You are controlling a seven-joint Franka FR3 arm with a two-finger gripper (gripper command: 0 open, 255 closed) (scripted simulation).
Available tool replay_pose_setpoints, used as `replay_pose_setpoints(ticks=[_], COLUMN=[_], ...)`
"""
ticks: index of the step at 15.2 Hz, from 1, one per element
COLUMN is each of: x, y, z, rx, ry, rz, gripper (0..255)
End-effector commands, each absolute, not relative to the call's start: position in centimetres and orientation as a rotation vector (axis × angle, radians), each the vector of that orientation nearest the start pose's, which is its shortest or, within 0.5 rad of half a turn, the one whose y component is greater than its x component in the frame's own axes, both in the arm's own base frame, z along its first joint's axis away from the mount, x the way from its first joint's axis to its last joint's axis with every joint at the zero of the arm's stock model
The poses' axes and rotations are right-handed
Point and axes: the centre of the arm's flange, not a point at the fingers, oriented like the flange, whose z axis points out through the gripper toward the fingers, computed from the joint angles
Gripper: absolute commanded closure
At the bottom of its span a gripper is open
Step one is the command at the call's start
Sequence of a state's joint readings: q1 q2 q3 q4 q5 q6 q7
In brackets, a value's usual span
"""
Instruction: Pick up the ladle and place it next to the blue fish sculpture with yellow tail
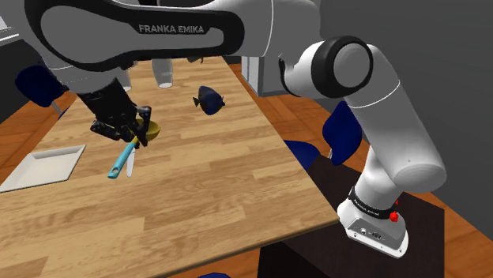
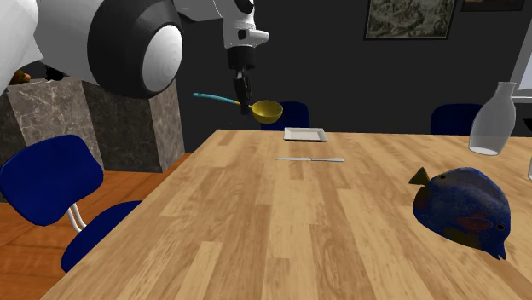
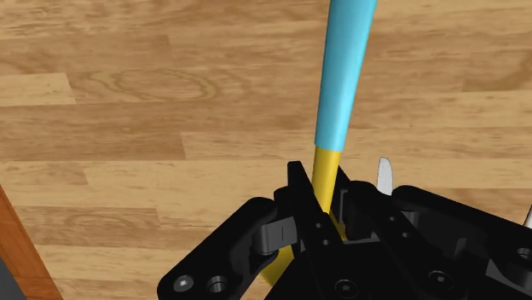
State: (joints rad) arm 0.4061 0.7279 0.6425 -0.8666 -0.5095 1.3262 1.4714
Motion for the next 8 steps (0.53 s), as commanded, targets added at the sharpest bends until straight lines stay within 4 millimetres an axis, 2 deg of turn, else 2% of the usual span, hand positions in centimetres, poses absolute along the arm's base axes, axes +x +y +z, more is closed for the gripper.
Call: replay_pose_setpoints(ticks=[1,2,8], x=[53.8,53.8,56.3], y=[46.3,46.3,38.8], z=[52.1,52.6,52.6], rx=[-3.182,-3.182,-3.182], ry=[0.994,0.994,0.994], rz=[-0.042,-0.042,-0.042], gripper=[255,255,255])
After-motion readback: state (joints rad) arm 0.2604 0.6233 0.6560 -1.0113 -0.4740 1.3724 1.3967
